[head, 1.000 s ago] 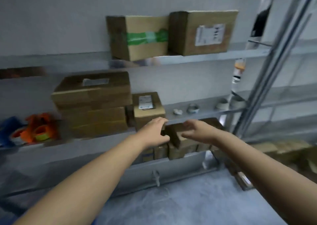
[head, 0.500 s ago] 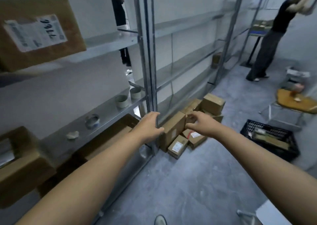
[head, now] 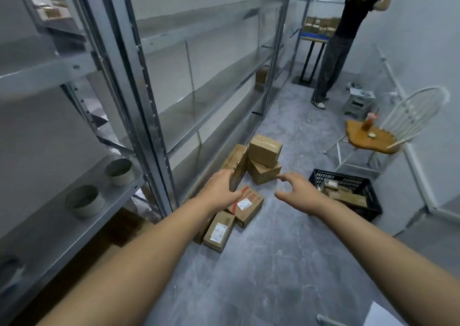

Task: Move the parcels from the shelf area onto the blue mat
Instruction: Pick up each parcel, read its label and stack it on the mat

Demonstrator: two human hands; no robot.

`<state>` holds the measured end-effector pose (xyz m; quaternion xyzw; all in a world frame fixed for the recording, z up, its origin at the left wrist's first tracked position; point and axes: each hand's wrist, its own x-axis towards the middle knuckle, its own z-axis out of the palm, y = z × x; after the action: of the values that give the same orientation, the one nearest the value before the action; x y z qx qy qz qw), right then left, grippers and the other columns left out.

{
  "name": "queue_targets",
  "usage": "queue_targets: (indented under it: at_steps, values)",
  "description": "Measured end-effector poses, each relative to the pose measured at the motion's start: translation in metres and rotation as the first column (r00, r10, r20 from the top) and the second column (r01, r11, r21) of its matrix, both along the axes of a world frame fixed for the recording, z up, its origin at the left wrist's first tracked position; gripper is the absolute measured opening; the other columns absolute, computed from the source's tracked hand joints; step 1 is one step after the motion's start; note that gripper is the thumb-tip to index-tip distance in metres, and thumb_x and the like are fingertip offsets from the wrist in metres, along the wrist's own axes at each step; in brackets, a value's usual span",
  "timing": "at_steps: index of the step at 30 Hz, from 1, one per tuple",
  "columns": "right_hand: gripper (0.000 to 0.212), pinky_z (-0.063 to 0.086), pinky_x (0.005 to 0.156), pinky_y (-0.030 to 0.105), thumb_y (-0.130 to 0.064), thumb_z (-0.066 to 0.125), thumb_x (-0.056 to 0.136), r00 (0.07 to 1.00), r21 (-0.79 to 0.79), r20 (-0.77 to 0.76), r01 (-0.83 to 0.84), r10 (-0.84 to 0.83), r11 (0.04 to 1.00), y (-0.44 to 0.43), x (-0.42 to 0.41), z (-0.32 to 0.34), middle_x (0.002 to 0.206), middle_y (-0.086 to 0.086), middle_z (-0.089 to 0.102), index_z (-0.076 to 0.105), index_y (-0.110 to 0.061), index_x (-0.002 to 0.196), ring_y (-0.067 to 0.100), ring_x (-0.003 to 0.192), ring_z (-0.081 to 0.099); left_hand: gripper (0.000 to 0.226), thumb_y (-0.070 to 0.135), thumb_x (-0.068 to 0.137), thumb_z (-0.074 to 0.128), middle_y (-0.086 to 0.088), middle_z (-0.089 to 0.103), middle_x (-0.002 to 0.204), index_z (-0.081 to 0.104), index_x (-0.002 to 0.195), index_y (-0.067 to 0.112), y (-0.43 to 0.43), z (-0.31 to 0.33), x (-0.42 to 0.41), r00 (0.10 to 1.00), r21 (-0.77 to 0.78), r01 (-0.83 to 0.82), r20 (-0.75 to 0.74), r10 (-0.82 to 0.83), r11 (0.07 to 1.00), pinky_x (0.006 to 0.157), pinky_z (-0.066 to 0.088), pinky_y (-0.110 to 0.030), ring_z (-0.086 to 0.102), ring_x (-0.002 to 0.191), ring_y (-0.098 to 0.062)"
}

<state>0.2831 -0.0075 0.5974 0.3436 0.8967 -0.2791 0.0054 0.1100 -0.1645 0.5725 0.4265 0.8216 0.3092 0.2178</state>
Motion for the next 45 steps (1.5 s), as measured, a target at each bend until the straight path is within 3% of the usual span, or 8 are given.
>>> queue_targets:
  at_steps: [4, 8, 19, 22, 27, 31, 39, 45]
  values:
    - [0.061, 0.031, 0.108, 0.032, -0.034, 0.063, 0.087, 0.998, -0.022, 0.016, 0.063, -0.063, 0.998, 0.056, -0.026, -0.021, 0.144, 0.007, 0.044, 0.043, -0.015, 0.142, 0.022, 0.134, 0.038, 0.067, 0.040, 0.085, 0.065, -0.001, 0.040, 0.147, 0.040, 0.144, 0.022, 0.052, -0.023, -0.025, 0.998, -0.037, 0.010, 0.069, -0.007, 0.999, 0.095, 0.039, -0.027, 0.044, 0.128, -0.016]
    - [0.061, 0.029, 0.110, 0.034, -0.033, 0.062, 0.088, 0.998, -0.040, 0.040, 0.048, -0.046, 0.998, 0.123, -0.060, -0.044, 0.145, 0.007, 0.041, 0.042, -0.016, 0.143, 0.023, 0.135, 0.036, 0.054, 0.036, 0.085, 0.067, 0.002, 0.046, 0.139, 0.047, 0.134, 0.024, 0.114, -0.044, -0.050, 0.991, -0.039, -0.015, 0.136, 0.020, 0.999, 0.069, 0.035, -0.013, 0.043, 0.102, -0.003]
    - [0.061, 0.033, 0.108, 0.038, -0.035, 0.058, 0.088, 0.978, -0.116, 0.167, -0.106, 0.125, 0.988, 0.365, -0.233, -0.143, 0.143, 0.006, 0.042, 0.041, -0.016, 0.143, 0.022, 0.134, 0.036, 0.065, 0.029, 0.086, 0.067, -0.007, 0.043, 0.145, 0.040, 0.144, 0.014, 0.349, -0.146, -0.159, 0.907, -0.178, -0.281, 0.271, 0.321, 0.943, 0.104, 0.038, -0.028, 0.046, 0.129, -0.021]
    - [0.061, 0.036, 0.105, 0.038, -0.036, 0.058, 0.088, 0.967, -0.158, 0.185, -0.145, 0.173, 0.977, 0.406, -0.280, -0.213, 0.145, 0.005, 0.041, 0.040, -0.019, 0.143, 0.022, 0.133, 0.038, 0.059, 0.030, 0.088, 0.066, -0.004, 0.052, 0.137, 0.045, 0.141, 0.020, 0.400, -0.211, -0.187, 0.807, -0.213, -0.377, 0.402, 0.432, 0.902, 0.098, 0.049, -0.034, 0.056, 0.119, -0.020]
    - [0.053, 0.039, 0.107, 0.037, -0.031, 0.060, 0.090, 0.972, -0.222, 0.163, -0.130, 0.168, 0.966, 0.453, -0.339, -0.390, 0.142, 0.006, 0.047, 0.047, -0.017, 0.139, 0.023, 0.130, 0.043, 0.051, 0.026, 0.093, 0.061, -0.005, 0.053, 0.139, 0.047, 0.140, 0.015, 0.451, -0.381, -0.226, 0.655, -0.290, -0.525, 0.463, 0.597, 0.801, 0.080, 0.040, -0.015, 0.055, 0.114, -0.016]
    - [0.050, 0.045, 0.086, 0.025, -0.028, 0.058, 0.092, 0.941, -0.336, 0.285, -0.083, 0.185, 0.938, 0.475, -0.346, -0.543, 0.141, 0.009, 0.050, 0.048, -0.013, 0.139, 0.022, 0.118, 0.053, 0.047, 0.025, 0.094, 0.059, -0.009, 0.055, 0.137, 0.050, 0.137, 0.008, 0.441, -0.539, -0.225, 0.525, -0.445, -0.592, 0.419, 0.741, 0.672, 0.081, 0.040, -0.020, 0.054, 0.119, -0.023]
    - [0.062, 0.036, 0.110, 0.039, -0.030, 0.051, 0.097, 0.911, -0.334, 0.398, 0.038, 0.104, 0.942, 0.516, -0.351, -0.779, 0.149, 0.020, 0.039, 0.028, -0.001, 0.148, 0.032, 0.134, 0.042, 0.043, 0.025, 0.095, 0.058, -0.016, 0.061, 0.129, 0.052, 0.133, 0.006, 0.410, -0.774, -0.215, 0.479, -0.503, -0.616, 0.372, 0.795, 0.606, 0.095, 0.045, -0.030, 0.057, 0.120, -0.032]
    - [0.044, 0.048, 0.084, 0.038, -0.024, 0.054, 0.094, 0.938, -0.408, 0.347, 0.171, -0.021, 0.897, 0.529, -0.361, -0.839, 0.128, 0.017, 0.058, 0.050, -0.003, 0.132, 0.032, 0.113, 0.057, 0.054, 0.024, 0.094, 0.055, -0.014, 0.053, 0.132, 0.038, 0.144, 0.012, 0.430, -0.820, -0.205, 0.539, -0.474, -0.642, 0.281, 0.794, 0.603, 0.097, 0.044, -0.034, 0.051, 0.123, -0.032]
